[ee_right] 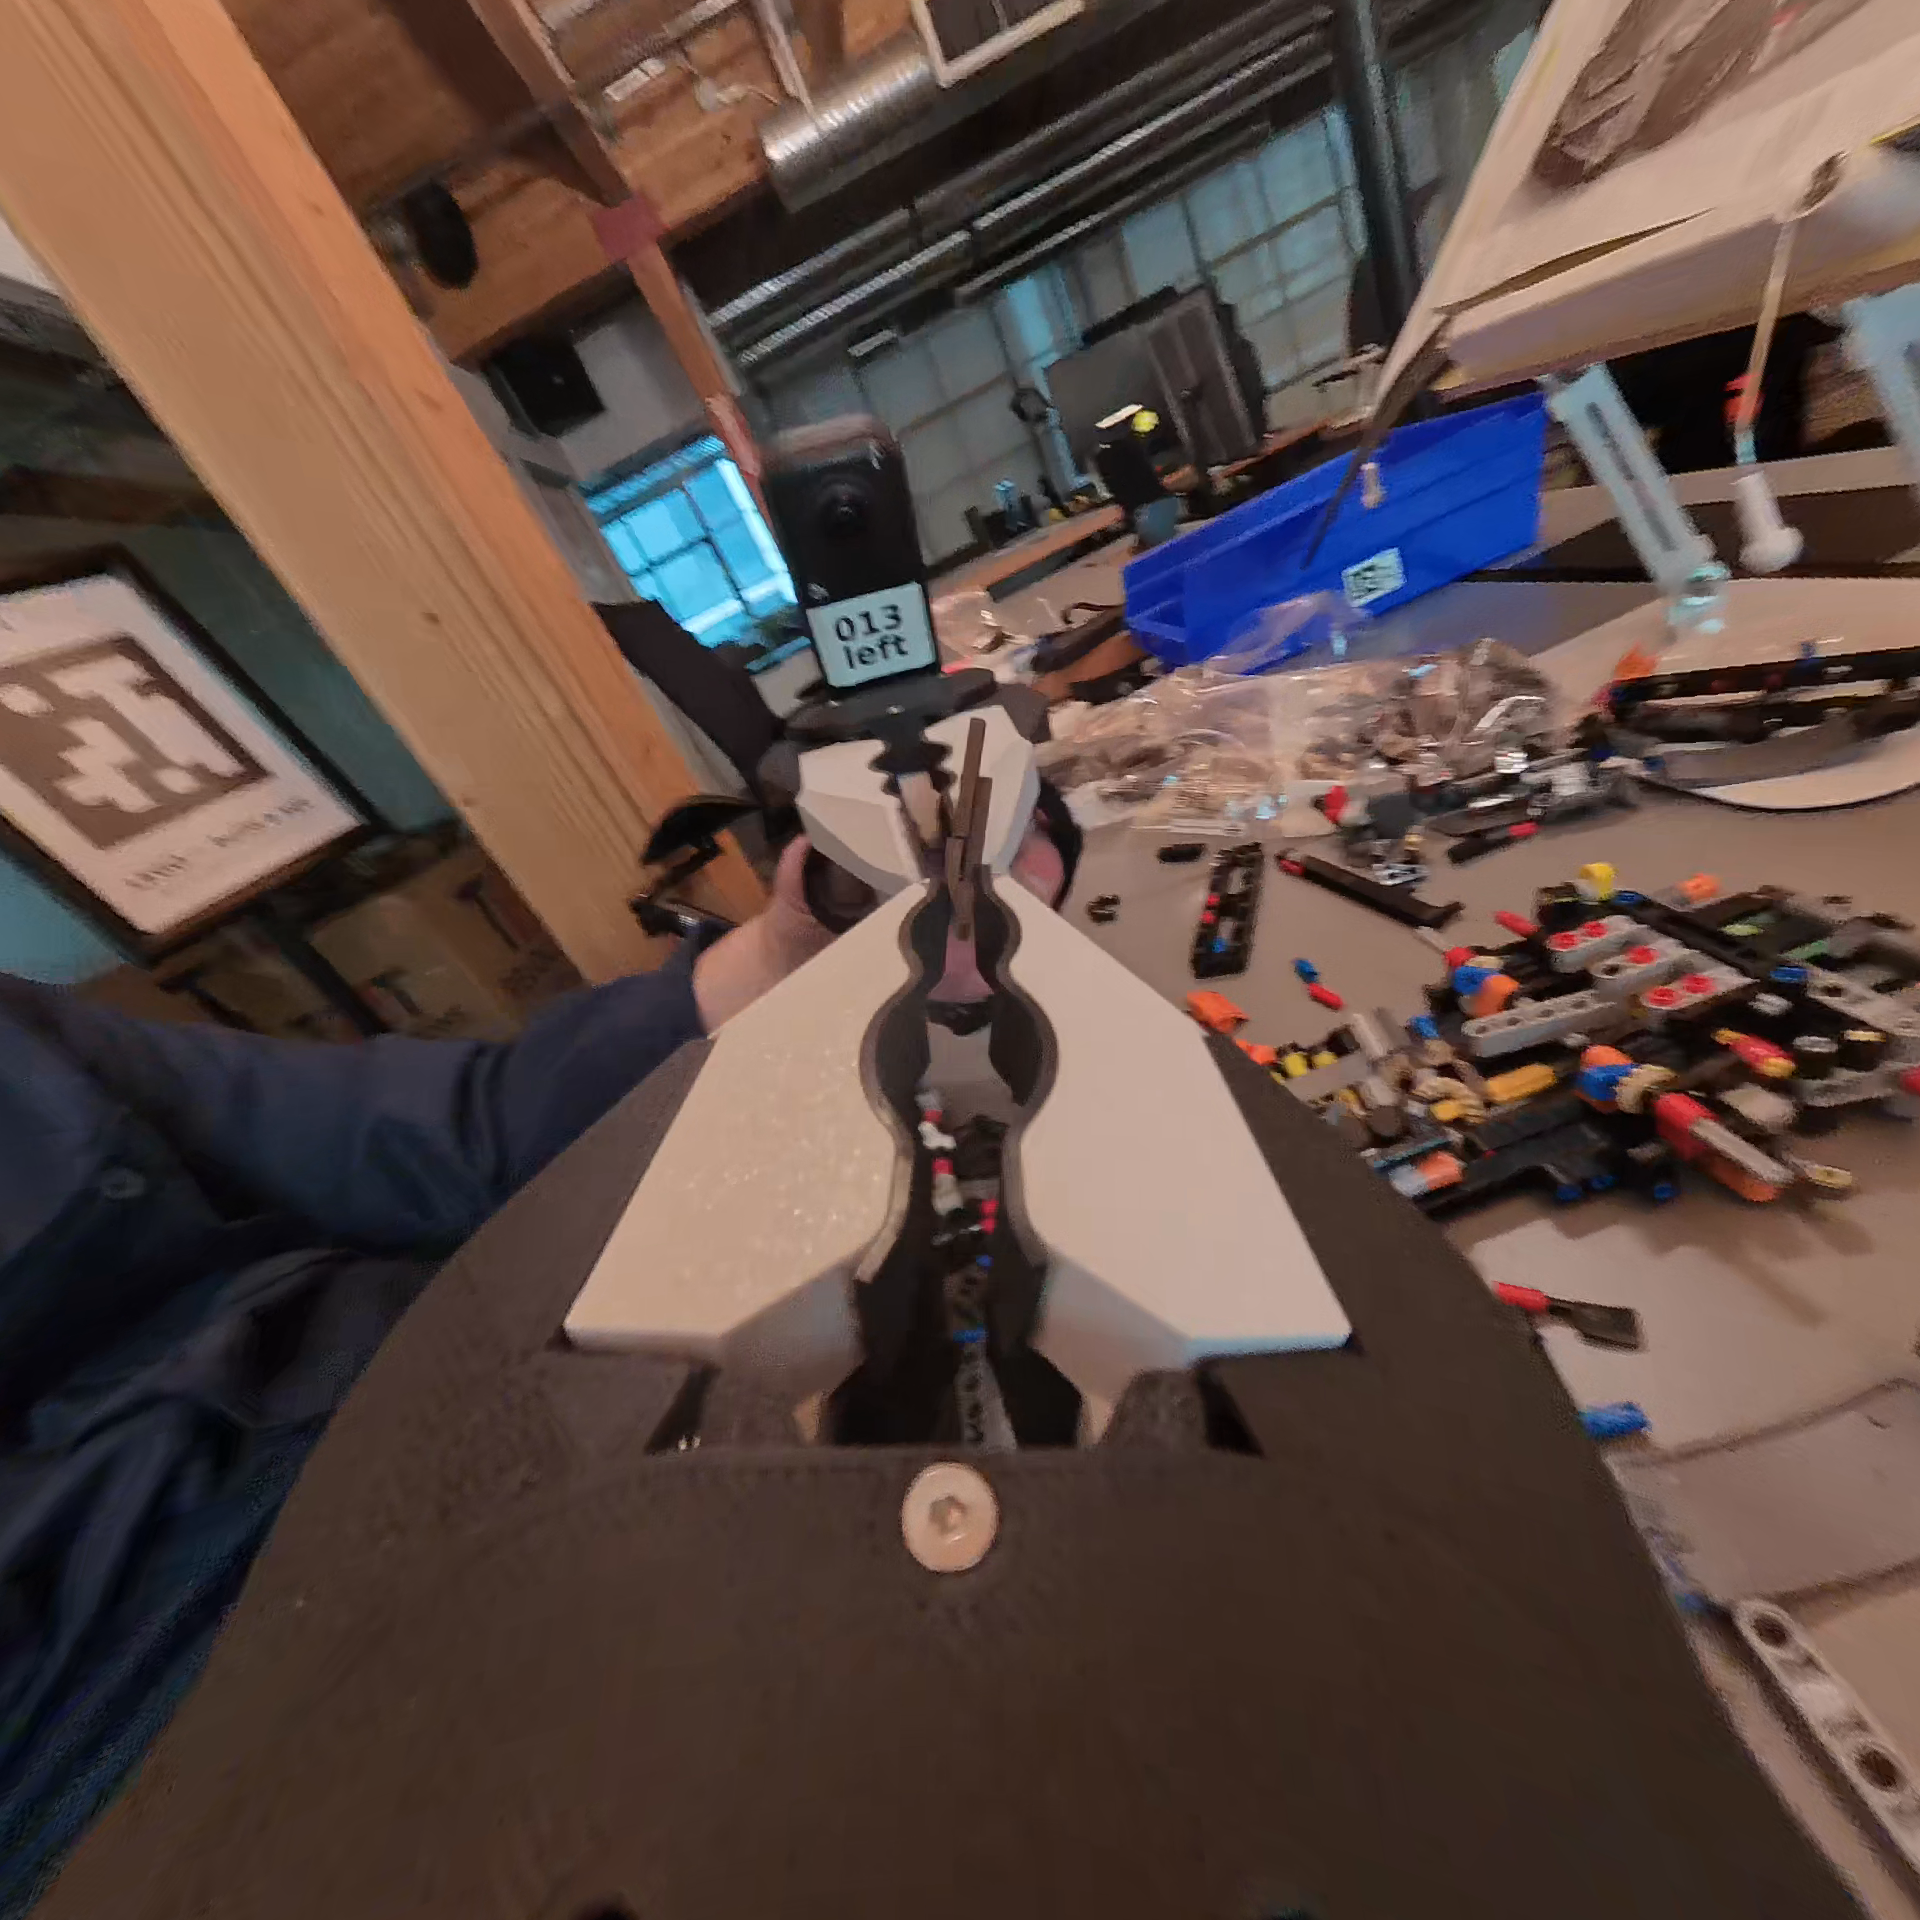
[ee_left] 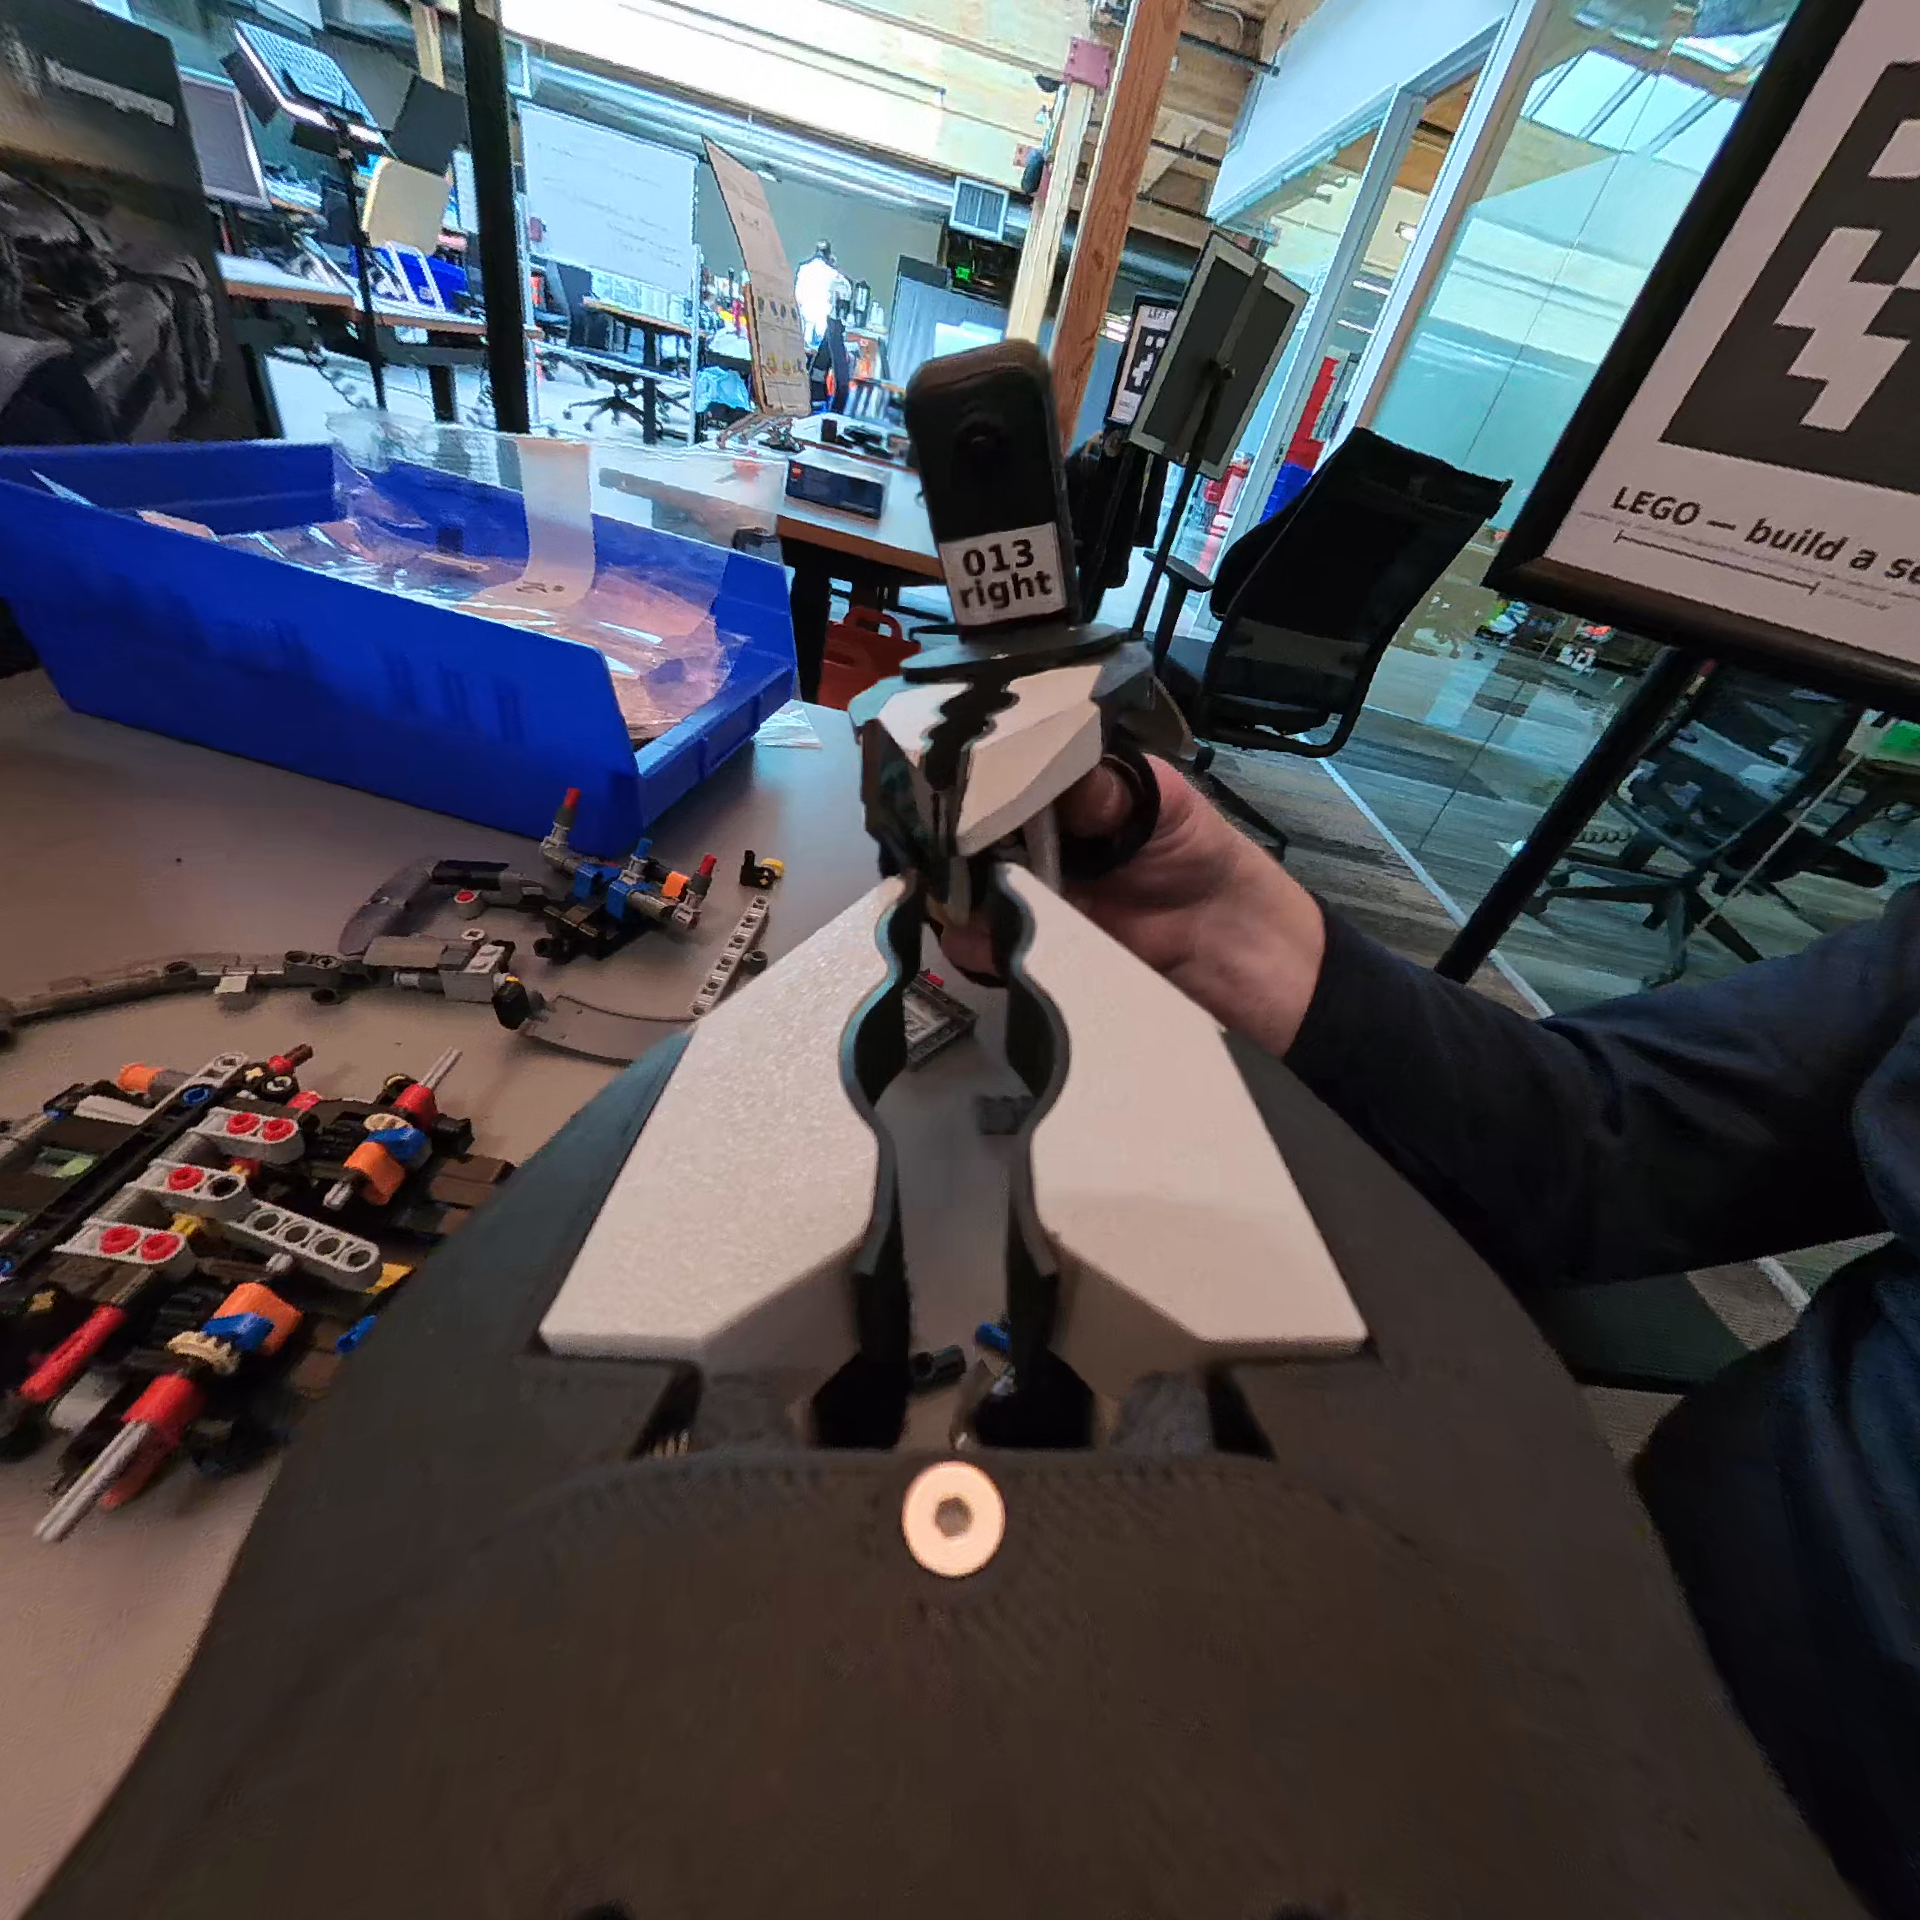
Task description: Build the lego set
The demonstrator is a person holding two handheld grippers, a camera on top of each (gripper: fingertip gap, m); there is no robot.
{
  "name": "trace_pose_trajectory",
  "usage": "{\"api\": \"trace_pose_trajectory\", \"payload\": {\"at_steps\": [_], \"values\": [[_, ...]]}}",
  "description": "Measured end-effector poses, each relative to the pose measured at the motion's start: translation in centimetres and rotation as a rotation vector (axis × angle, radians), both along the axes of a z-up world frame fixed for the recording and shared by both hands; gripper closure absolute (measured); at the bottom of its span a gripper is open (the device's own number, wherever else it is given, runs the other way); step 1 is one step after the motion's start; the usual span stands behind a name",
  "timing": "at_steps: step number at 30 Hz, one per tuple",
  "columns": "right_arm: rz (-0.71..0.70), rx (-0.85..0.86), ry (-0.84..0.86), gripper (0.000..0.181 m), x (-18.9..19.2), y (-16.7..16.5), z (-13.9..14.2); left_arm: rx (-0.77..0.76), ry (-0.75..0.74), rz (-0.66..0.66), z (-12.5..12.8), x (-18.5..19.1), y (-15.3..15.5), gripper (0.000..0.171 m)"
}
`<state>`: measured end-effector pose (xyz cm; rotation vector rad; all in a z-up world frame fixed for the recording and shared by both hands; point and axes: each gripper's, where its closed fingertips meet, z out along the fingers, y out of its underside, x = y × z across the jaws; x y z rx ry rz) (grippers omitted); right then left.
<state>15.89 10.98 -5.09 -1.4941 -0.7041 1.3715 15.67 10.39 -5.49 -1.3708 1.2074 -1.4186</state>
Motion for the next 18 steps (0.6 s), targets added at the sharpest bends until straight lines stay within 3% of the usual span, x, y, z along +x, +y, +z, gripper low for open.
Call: {"api": "trace_pose_trajectory", "payload": {"at_steps": [4,8,12,18], "values": [[-0.01,0.013,-0.041,0.18,-0.2,0.0,-0.4,-0.015,0.002,-0.005,-0.1,0.0,0.1,0.151],[0.026,0.039,-0.117,0.18,-1.0,-0.7,-1.1,-0.043,-0.004,-0.004,-0.1,0.1,0.2,0.153],[0.009,0.101,-0.205,0.179,-1.7,-0.8,-1.7,-0.05,-0.001,0.038,-0.1,-0.4,0.9,0.17],[-0.057,0.14,-0.239,0.18,-1.2,-0.2,-1.7,-0.072,0.035,0.069,-0.8,-0.3,1.5,0.171]]}}
